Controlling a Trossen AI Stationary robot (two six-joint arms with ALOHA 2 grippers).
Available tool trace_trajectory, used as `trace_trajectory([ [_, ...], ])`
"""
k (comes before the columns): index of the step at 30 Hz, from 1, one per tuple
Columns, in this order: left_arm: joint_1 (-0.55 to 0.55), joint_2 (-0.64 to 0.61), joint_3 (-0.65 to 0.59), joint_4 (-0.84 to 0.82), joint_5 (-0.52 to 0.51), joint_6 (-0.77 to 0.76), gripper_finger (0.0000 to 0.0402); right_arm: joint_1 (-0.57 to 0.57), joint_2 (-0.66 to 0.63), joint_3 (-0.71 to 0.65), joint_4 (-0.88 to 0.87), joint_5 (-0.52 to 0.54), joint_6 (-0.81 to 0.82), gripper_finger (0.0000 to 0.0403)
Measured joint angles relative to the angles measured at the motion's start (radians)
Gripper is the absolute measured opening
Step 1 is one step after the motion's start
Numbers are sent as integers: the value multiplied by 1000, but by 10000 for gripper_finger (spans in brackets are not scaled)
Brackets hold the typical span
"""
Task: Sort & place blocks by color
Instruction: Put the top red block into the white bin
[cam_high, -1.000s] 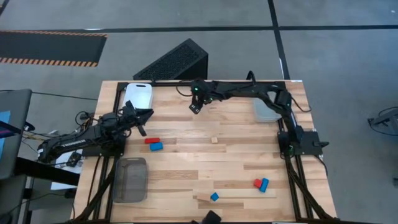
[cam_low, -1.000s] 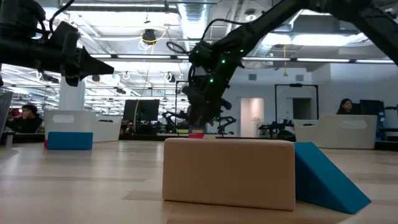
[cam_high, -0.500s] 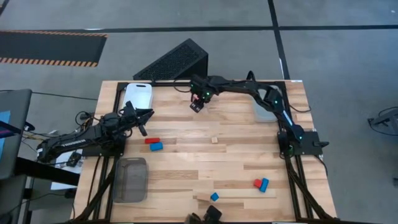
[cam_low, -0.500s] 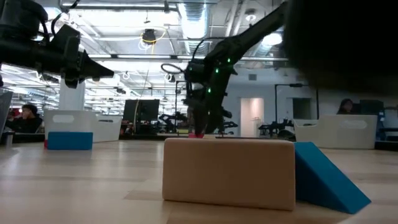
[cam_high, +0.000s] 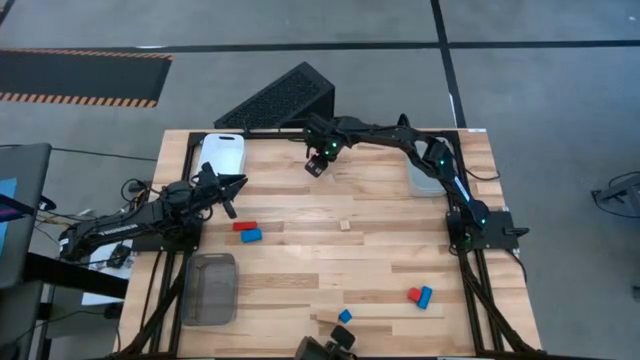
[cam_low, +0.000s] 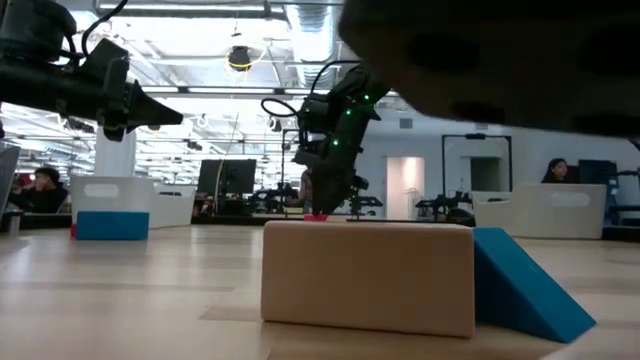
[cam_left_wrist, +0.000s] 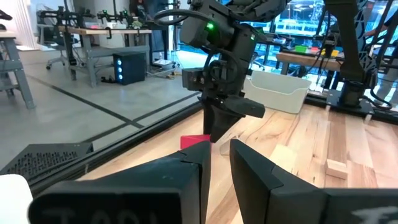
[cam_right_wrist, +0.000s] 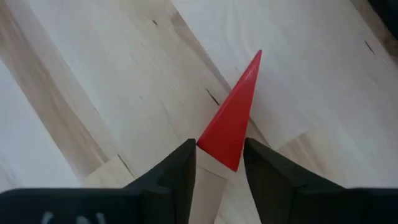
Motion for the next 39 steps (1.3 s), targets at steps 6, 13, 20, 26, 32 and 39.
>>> trace_trajectory([
  [6, 0, 0, 0, 0, 0, -5, 51, -6, 0, 4, -10, -1, 0, 132],
  [13, 0, 0, 0, 0, 0, -24, 51, -15, -1, 30, -109, -2, -1, 81],
  [20, 0, 0, 0, -2, 28, -38, 51, 12, 0, 28, -312, 52, -11, 32],
  [26, 0, 0, 0, -8, 68, -60, 51, 68, -41, 29, -381, 66, -35, 25],
  [32, 0, 2, 0, -10, 73, -72, 51, 88, -111, 29, -345, 184, -56, 51],
  [39, 0, 2, 0, -11, 73, -57, 51, 50, -120, 30, -198, 298, -366, 107],
])
